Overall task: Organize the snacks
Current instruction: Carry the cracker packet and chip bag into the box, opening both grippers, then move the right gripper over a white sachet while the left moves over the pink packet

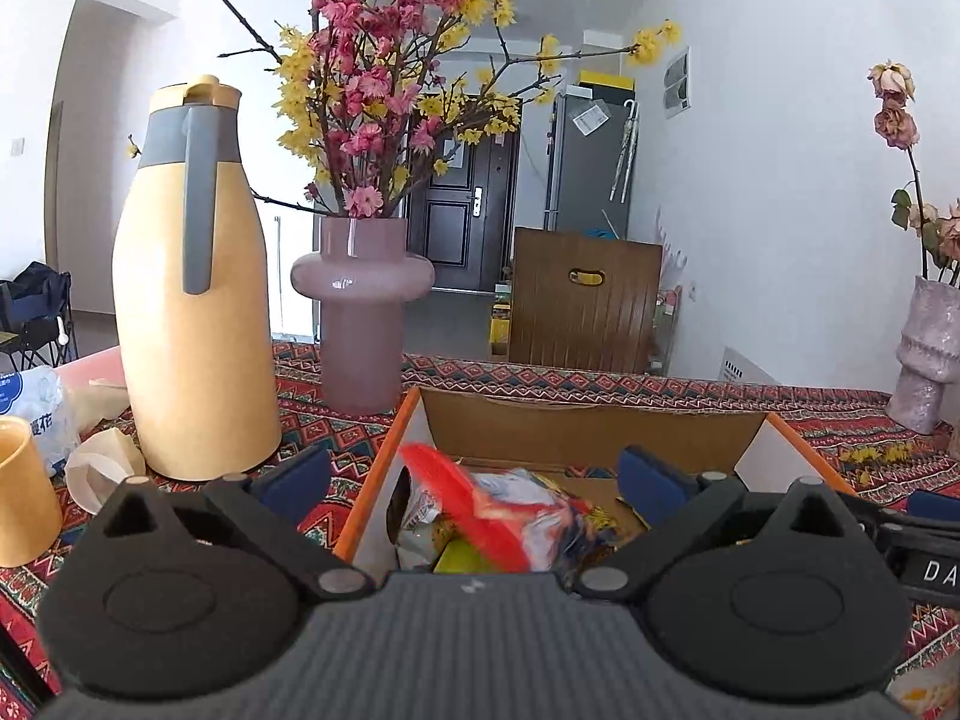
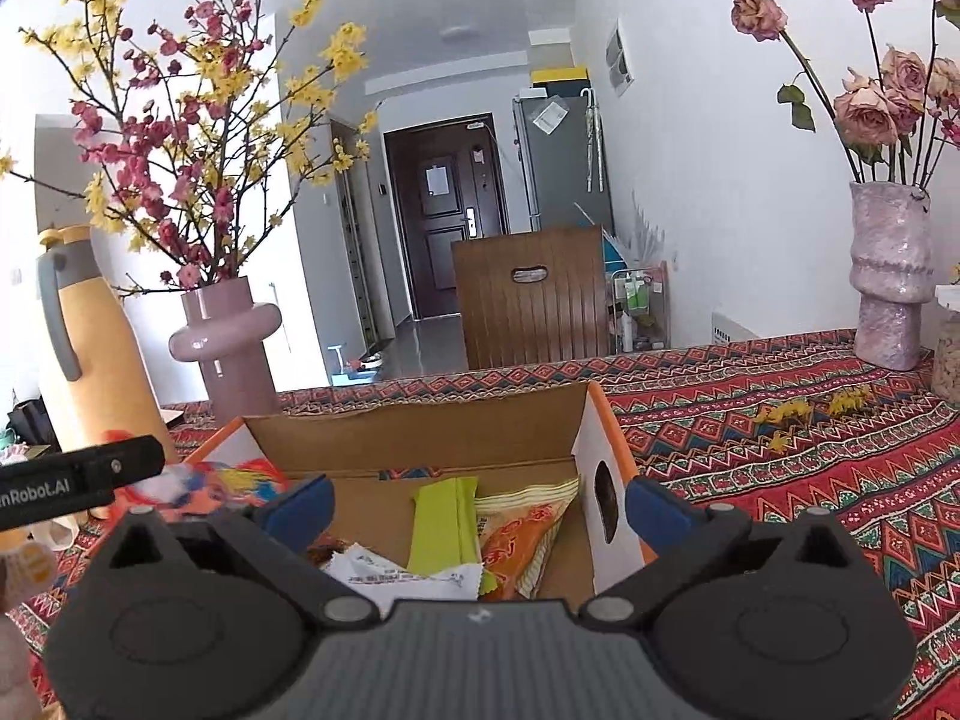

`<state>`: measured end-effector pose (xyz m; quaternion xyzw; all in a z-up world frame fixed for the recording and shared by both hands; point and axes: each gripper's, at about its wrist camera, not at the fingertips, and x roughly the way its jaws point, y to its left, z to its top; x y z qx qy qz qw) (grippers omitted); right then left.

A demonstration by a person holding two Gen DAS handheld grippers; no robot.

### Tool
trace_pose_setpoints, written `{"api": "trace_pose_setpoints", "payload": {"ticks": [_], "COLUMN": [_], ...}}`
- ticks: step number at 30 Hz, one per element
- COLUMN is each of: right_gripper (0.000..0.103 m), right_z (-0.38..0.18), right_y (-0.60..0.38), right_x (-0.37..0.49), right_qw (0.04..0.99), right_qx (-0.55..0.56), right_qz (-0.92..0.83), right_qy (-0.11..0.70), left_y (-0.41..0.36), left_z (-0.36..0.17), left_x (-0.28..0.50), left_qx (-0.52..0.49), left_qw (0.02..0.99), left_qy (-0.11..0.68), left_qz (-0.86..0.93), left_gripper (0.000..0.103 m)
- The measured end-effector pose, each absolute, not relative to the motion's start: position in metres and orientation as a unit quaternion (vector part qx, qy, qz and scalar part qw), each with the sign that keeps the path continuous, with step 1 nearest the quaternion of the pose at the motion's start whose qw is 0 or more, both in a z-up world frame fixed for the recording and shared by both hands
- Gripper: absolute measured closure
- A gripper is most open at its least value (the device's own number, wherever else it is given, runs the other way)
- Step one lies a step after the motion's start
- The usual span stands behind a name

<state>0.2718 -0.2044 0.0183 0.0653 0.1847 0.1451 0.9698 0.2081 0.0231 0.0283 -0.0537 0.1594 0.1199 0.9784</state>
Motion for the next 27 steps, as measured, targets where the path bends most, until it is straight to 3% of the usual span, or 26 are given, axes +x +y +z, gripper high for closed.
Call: {"api": "trace_pose_setpoints", "payload": {"ticks": [16,27], "right_gripper": [0.0,0.0], "right_z": [0.044,0.04], "right_y": [-0.204,-0.219], "right_x": [0.24,0.186], "right_qw": [0.976,0.972], "right_qx": [0.04,0.02], "right_qz": [0.15,0.157], "right_qy": [0.154,0.173], "left_y": [0.011,0.016], "left_z": [0.061,0.049], "left_x": [0.174,0.132], "left_qx": [-0.043,-0.026], "left_qw": [0.982,0.979], "left_qy": [0.149,0.178], "left_qz": [0.113,0.1], "left_gripper": [0.0,0.0]}}
